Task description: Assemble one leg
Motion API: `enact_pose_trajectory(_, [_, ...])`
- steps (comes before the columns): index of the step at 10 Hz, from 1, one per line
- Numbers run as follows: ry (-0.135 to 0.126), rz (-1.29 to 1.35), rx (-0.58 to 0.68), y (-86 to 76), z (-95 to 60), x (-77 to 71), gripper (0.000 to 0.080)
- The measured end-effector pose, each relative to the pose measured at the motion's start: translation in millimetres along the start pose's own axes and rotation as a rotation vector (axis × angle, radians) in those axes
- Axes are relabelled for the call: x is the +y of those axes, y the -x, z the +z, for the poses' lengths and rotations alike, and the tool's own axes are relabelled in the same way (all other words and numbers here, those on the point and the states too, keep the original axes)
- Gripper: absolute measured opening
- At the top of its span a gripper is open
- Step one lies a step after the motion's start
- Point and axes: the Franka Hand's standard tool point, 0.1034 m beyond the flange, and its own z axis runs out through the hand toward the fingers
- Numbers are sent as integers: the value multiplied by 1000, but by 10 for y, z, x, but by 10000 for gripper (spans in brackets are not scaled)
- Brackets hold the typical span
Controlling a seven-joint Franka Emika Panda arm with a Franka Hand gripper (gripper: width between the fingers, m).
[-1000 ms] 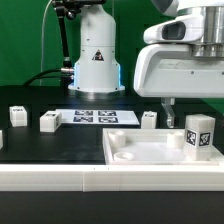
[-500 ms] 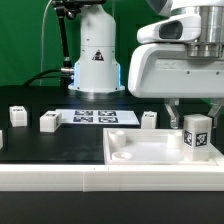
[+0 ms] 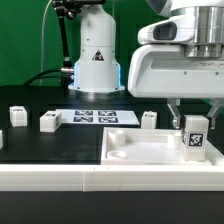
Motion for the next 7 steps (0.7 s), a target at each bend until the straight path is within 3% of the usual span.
enact_pose_trajectory(2, [-20, 216, 35, -21, -4, 12, 291])
enact_pose_trajectory(7, [8, 543, 45, -27, 11, 168, 301])
